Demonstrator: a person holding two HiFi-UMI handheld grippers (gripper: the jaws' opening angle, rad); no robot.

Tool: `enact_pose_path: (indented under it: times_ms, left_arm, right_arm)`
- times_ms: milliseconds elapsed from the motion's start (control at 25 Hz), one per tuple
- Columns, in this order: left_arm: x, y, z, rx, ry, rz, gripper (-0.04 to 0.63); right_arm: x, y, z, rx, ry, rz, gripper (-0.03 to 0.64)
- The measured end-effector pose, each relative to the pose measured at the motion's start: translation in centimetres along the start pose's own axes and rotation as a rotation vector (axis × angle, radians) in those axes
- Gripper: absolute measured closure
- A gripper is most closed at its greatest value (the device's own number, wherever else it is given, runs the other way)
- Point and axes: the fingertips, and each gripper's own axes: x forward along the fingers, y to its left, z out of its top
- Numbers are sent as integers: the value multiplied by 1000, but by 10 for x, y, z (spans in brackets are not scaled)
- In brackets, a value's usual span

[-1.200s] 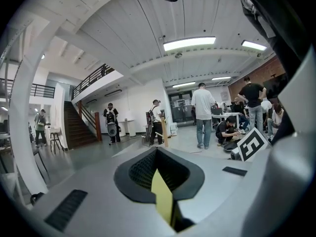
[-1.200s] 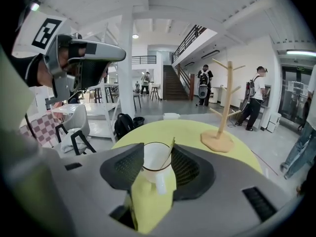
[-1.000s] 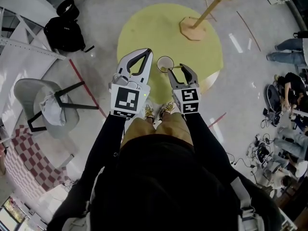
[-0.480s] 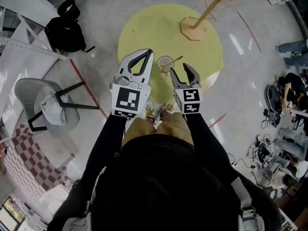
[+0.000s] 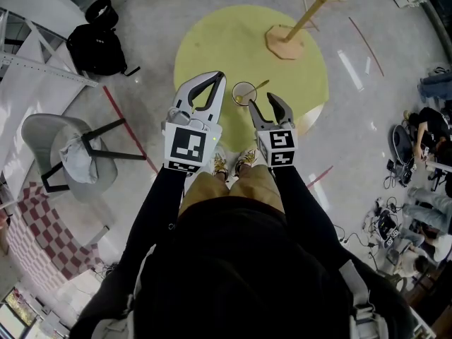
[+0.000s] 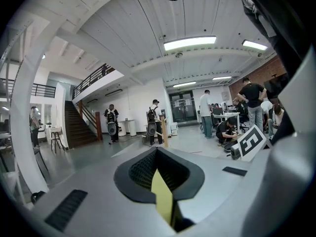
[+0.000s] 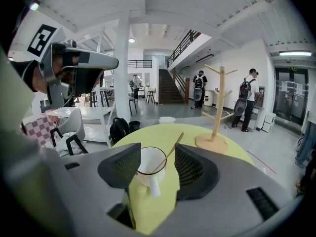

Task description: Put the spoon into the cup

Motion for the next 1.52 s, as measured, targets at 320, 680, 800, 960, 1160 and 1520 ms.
enact_pose_path:
  times_ms: [320,680,800,960,1160,1520]
  left_arm:
    - [1,2,9,5,-16,-7,580]
    - [8,9,30,21,-61,-10,580]
    - [9,12,39,21,-70,-10,580]
    - [10,16,52,8,-91,-8,580]
    - [8,17,69,23,-121,-13,580]
    - [4,14,86,36,-145,-32,580]
  right_arm:
    - [-8,-5,27,4,-64,-7,393]
    - [-34,-18,102,-43,-222,-35,393]
    - [-48,-22,129,-53,-279,-41,393]
    - [-67,-24,154,-58,-335,-35,393]
    - [-80,-23,170,-63,-381,-21,393]
    - [-98,-18,189,-68,-435,10,394]
